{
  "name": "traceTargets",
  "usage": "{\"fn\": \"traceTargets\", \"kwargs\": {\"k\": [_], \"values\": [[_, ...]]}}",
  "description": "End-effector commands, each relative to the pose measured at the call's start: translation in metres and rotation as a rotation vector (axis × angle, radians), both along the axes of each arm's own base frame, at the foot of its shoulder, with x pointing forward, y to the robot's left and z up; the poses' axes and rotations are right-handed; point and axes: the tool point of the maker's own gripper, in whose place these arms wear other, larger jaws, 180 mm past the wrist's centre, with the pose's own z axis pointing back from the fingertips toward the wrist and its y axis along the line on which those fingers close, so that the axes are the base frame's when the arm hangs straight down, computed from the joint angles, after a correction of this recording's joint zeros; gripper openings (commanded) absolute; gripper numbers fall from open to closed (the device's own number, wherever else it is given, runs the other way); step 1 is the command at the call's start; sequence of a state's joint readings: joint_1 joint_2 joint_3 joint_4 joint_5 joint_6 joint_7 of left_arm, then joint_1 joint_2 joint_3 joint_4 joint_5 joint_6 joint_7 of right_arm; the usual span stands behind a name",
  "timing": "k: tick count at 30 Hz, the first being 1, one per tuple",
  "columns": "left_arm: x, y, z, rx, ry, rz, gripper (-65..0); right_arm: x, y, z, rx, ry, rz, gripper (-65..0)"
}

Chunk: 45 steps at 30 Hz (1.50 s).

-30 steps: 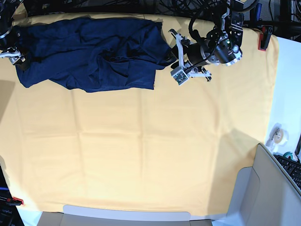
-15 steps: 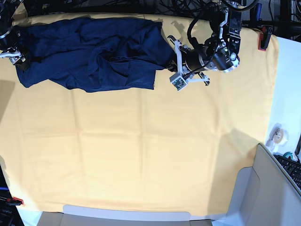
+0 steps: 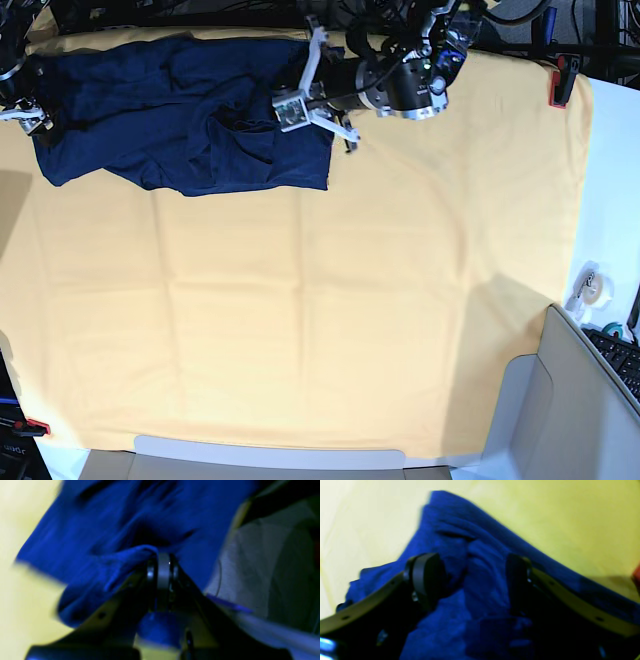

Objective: Fold the T-shirt properly
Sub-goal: 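Push the folded end further toward the right gripper with the left gripper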

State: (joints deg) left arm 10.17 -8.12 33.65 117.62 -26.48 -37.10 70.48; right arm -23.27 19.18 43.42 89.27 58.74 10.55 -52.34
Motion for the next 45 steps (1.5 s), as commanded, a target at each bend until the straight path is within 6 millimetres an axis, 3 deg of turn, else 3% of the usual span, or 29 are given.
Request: {"fn": "traceTargets", "kwargs": {"k": [1, 8, 16, 22, 28, 31, 36, 40, 41, 45], "values": [[-0.007, -0.012, 0.011, -0.044, -0.014, -0.038, -64.9, 0.009, -0.007, 0.012, -0.025, -0.037, 0.01, -24.8], [-0.009, -0.022, 0.016, -0.05, -0.041, -0.092, -64.9, 0.005, -0.008, 0.005, -0.008, -0.024, -0.004, -24.8], [-0.038, -0.05, 0.026, -0.037, -0.139, -0.351, -64.9, 0.01, -0.008, 0.006, -0.006, -0.036, -0.006, -24.8], [-0.05, -0.062, 0.033, -0.083, -0.173, -0.435, -64.4, 0.012, -0.008, 0.008, -0.006, -0.042, -0.006, -24.8], [-0.051, -0.065, 0.035, -0.093, -0.181, -0.446, -52.4, 0.013, -0.008, 0.008, -0.006, -0.044, -0.006, -24.8], [-0.05, -0.065, 0.036, -0.095, -0.182, -0.442, -50.7, 0.013, -0.008, 0.008, -0.006, -0.044, -0.006, -24.8], [-0.008, -0.048, 0.04, -0.081, -0.211, -0.303, -52.0, 0.013, -0.008, 0.008, -0.004, -0.044, -0.007, -24.8], [0.042, -0.017, 0.043, -0.038, -0.244, -0.128, -65.0, 0.012, -0.007, 0.007, -0.002, -0.044, -0.008, -24.8], [0.051, -0.007, 0.042, -0.021, -0.239, -0.084, -65.0, 0.012, -0.004, 0.005, 0.007, -0.044, -0.012, -24.8], [0.067, 0.026, 0.03, 0.035, -0.216, 0.02, -64.9, 0.01, 0.0, 0.001, 0.022, -0.044, -0.019, -24.8]]}}
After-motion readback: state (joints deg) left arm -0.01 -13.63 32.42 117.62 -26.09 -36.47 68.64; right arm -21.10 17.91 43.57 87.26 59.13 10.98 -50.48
